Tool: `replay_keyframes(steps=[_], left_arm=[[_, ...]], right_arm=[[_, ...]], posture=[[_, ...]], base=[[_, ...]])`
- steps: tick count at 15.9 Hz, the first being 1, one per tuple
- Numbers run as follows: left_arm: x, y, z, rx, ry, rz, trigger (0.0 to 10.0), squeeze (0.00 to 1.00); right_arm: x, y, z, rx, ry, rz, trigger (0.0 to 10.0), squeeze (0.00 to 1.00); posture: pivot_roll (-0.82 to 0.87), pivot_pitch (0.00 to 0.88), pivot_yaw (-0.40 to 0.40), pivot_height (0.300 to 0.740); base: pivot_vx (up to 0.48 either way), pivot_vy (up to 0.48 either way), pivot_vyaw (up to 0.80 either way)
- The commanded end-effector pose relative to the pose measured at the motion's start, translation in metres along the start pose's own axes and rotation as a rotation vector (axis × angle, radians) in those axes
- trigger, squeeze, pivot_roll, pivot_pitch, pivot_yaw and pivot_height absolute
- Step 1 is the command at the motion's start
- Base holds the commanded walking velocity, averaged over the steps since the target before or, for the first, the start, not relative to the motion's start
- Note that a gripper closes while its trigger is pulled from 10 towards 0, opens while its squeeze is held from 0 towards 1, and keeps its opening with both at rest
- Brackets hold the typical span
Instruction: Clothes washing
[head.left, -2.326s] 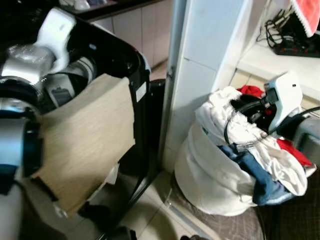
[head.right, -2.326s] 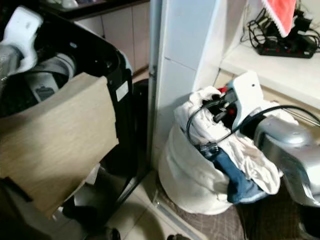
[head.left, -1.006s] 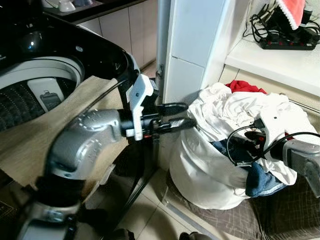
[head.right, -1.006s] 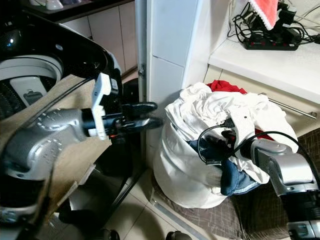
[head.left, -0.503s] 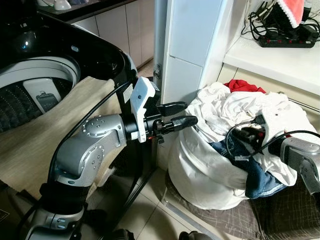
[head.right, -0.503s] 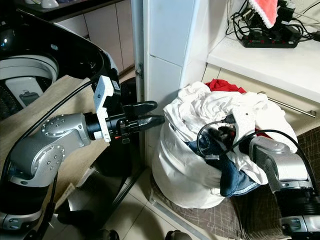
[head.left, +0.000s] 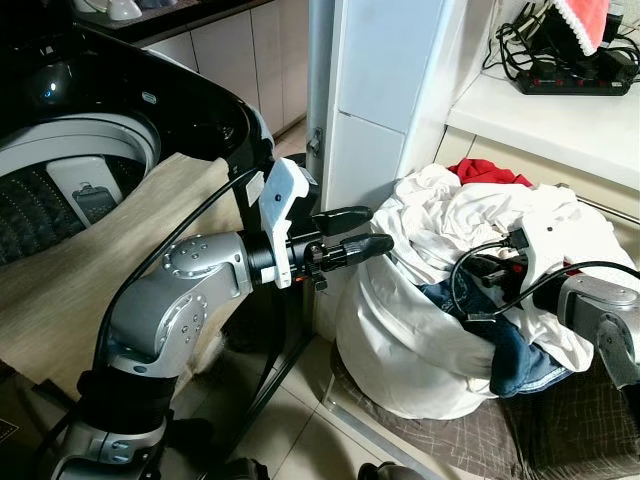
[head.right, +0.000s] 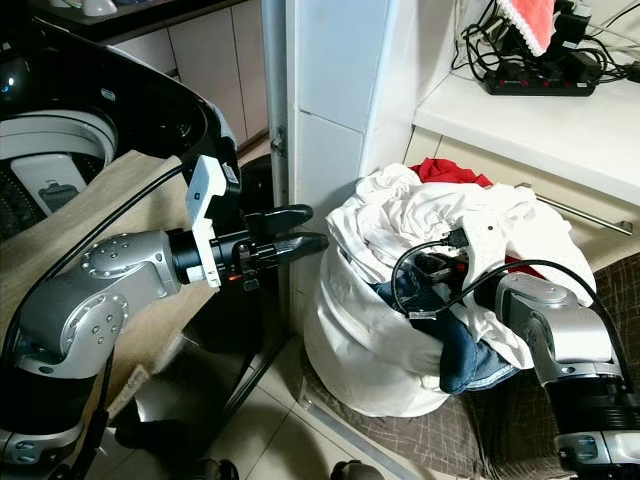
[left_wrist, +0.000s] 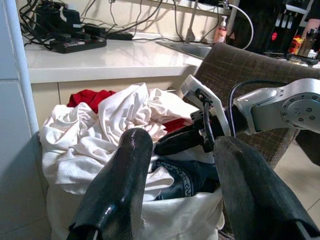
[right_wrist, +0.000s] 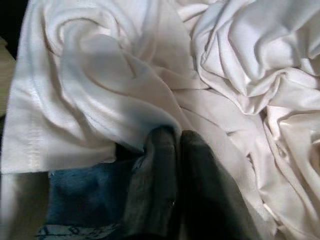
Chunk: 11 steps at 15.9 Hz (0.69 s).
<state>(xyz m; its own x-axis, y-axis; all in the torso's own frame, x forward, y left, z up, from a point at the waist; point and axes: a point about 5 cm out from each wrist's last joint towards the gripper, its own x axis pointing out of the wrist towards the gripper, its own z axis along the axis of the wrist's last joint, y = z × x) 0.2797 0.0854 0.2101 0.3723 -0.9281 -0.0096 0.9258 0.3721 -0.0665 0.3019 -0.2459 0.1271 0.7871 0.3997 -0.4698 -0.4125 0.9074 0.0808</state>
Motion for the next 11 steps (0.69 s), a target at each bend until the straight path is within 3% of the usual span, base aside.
replay_keyframes(steps=[1, 5, 8, 11], left_arm=[[0.001, -0.004, 0.003, 0.012, 0.001, -0.016, 10.0, 0.00], [0.002, -0.003, 0.003, 0.010, -0.001, -0.012, 10.0, 0.00], [0.003, -0.001, 0.010, 0.033, -0.040, 0.024, 10.0, 0.00], [0.012, 0.001, 0.017, 0.092, -0.084, 0.062, 10.0, 0.00]], right_arm=[[-0.003, -0.003, 0.004, 0.018, -0.024, -0.005, 0.0, 0.00], [-0.009, -0.005, 0.019, 0.079, -0.117, 0.025, 0.0, 0.00], [-0.027, 0.005, 0.060, 0.154, -0.356, 0.161, 0.0, 0.00], [-0.051, 0.024, 0.100, 0.165, -0.549, 0.340, 0.0, 0.00]], posture=[[-0.11, 0.050, -0.005, 0.740], [-0.11, 0.051, -0.008, 0.740], [-0.11, 0.052, -0.011, 0.740], [-0.12, 0.052, -0.015, 0.740]], base=[[0.000, 0.000, 0.00], [0.000, 0.000, 0.00], [0.000, 0.000, 0.00], [0.000, 0.000, 0.00]])
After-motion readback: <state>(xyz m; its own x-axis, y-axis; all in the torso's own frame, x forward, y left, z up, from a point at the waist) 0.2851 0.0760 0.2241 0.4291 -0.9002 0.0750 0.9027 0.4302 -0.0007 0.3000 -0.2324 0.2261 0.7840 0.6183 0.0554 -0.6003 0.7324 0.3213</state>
